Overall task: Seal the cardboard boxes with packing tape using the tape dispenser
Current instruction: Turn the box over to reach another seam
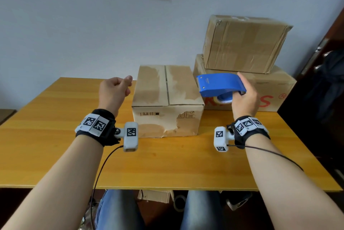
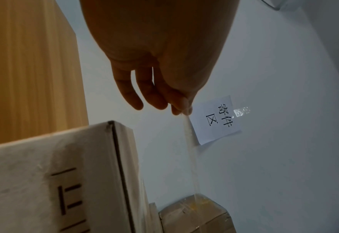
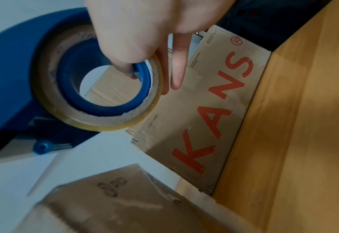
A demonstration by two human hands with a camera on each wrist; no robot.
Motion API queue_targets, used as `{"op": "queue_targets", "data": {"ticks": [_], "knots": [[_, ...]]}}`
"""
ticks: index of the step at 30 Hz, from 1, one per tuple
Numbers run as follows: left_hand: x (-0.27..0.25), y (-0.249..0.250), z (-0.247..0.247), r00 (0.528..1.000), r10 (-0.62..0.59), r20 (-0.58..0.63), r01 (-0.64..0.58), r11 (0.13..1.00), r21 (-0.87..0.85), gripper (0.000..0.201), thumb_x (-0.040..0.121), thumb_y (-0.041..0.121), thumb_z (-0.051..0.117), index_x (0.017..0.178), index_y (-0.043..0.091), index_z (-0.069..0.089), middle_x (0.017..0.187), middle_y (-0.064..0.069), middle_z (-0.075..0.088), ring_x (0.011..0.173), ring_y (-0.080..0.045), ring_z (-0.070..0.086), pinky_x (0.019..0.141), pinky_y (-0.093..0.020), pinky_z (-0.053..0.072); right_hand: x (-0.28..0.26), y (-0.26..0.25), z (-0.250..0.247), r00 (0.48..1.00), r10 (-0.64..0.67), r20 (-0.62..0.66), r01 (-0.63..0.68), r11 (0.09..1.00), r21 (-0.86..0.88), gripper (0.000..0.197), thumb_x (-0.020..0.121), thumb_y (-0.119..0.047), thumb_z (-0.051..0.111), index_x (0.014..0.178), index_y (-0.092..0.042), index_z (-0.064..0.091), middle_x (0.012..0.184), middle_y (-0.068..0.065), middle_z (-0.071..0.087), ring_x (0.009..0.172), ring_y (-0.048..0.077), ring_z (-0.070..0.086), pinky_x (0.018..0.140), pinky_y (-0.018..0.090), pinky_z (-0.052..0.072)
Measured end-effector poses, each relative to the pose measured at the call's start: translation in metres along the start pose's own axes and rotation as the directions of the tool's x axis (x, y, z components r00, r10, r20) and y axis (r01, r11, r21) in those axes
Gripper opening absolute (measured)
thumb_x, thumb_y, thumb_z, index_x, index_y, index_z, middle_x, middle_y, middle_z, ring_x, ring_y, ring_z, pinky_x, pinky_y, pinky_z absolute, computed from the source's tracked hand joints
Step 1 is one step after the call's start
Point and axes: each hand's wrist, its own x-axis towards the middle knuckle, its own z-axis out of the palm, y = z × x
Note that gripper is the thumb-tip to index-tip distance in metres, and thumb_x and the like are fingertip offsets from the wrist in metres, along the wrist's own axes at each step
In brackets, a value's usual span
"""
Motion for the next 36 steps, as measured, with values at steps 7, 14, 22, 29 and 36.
{"op": "queue_targets", "data": {"ticks": [7, 14, 22, 29, 36], "knots": [[-0.004, 0.001, 0.005, 0.999, 0.039, 0.020, -0.039, 0.999, 0.013, 0.031, 0.096, 0.037, 0.064, 0.072, 0.017, 0.067, 0.062, 0.000, 0.061, 0.071, -0.019, 0.061, 0.073, -0.034, 0.050, 0.000, 0.009, -0.006, 0.999, 0.042, -0.018, -0.042, 0.999, 0.011, 0.059, 0.089, 0.004, 0.059, 0.136, -0.032, 0.062, 0.123, -0.009, 0.066, 0.110, 0.011, 0.059, 0.080, 0.020, 0.047], [-0.004, -0.024, -0.021, 1.000, 0.018, -0.014, -0.018, 1.000, -0.012, 0.036, 0.094, 0.043, 0.065, 0.074, 0.013, 0.068, 0.064, -0.002, 0.062, 0.074, -0.022, 0.062, 0.088, -0.049, 0.055, 0.003, 0.031, -0.027, 0.984, 0.146, -0.101, -0.132, 0.982, 0.135, 0.063, 0.087, 0.009, 0.052, 0.135, -0.030, 0.063, 0.125, -0.014, 0.063, 0.117, 0.004, 0.058, 0.085, -0.001, 0.040], [-0.028, -0.053, -0.019, 0.998, 0.065, -0.018, -0.066, 0.993, -0.097, 0.033, 0.093, 0.037, 0.069, 0.067, 0.017, 0.068, 0.057, 0.004, 0.065, 0.070, -0.021, 0.060, 0.086, -0.042, 0.054, -0.023, 0.042, -0.026, 0.937, 0.305, -0.172, -0.241, 0.918, 0.314, 0.064, 0.087, 0.013, 0.051, 0.131, -0.029, 0.066, 0.118, -0.017, 0.063, 0.106, -0.010, 0.061, 0.082, 0.004, 0.047], [-0.034, -0.066, -0.013, 0.997, 0.071, -0.045, -0.075, 0.991, -0.114, 0.025, 0.094, 0.034, 0.068, 0.076, 0.017, 0.072, 0.054, 0.008, 0.063, 0.060, -0.003, 0.060, 0.076, -0.030, 0.054, -0.032, 0.043, -0.025, 0.920, 0.331, -0.209, -0.251, 0.909, 0.334, 0.062, 0.087, 0.014, 0.054, 0.133, -0.027, 0.066, 0.118, -0.018, 0.064, 0.102, -0.014, 0.060, 0.084, 0.007, 0.049], [-0.036, -0.078, -0.010, 0.997, 0.013, -0.070, -0.023, 0.991, -0.135, 0.023, 0.093, 0.032, 0.070, 0.076, 0.017, 0.072, 0.054, 0.007, 0.063, 0.059, -0.008, 0.058, 0.071, -0.034, 0.054, -0.026, 0.040, -0.018, 0.921, 0.323, -0.217, -0.238, 0.909, 0.342, 0.062, 0.087, 0.013, 0.055, 0.132, -0.030, 0.066, 0.116, -0.017, 0.064, 0.108, 0.001, 0.062, 0.084, 0.010, 0.051]]}}
